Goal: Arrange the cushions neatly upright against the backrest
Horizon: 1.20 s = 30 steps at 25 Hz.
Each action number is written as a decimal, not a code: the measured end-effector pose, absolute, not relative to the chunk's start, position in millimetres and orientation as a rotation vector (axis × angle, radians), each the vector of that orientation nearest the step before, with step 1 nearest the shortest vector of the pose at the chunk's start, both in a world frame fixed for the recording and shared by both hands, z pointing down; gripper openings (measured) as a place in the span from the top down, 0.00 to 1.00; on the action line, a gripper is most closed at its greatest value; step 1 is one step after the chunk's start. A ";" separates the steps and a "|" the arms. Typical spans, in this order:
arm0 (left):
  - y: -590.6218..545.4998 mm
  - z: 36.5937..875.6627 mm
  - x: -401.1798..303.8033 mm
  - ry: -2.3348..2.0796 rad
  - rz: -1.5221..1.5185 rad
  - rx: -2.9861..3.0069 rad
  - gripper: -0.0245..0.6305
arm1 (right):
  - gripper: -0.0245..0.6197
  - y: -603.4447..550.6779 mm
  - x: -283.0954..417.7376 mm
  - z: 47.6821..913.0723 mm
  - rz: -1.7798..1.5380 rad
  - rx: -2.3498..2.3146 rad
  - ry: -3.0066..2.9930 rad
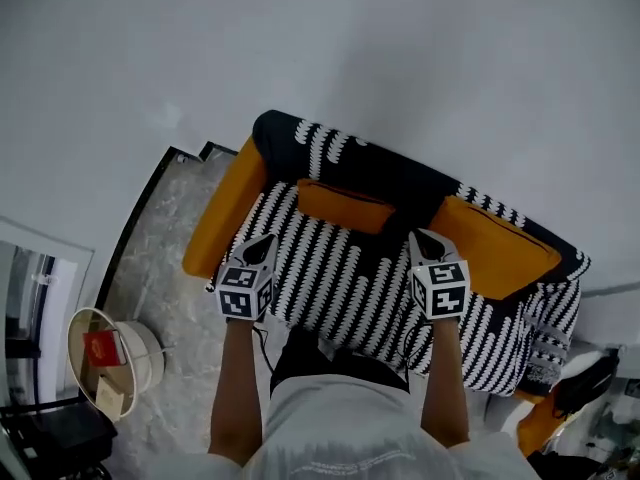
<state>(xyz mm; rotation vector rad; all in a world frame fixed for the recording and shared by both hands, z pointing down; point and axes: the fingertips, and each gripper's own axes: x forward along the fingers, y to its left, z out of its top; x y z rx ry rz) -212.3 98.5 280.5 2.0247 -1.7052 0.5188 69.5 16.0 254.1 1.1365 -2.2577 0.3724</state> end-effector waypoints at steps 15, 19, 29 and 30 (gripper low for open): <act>140.1 162.5 -181.6 -1.868 0.545 2.242 0.93 | 0.96 58.4 54.2 147.4 0.086 1.036 -2.452; 140.6 125.3 -182.2 -1.927 0.544 2.290 0.93 | 0.96 63.2 39.1 111.9 0.015 1.012 -2.509; 142.3 53.9 -168.3 -2.027 0.521 2.430 0.93 | 0.96 73.4 25.3 60.5 -0.116 0.979 -2.586; 143.0 49.5 -168.6 -2.031 0.517 2.436 0.93 | 0.96 74.2 24.1 56.9 -0.125 0.982 -2.586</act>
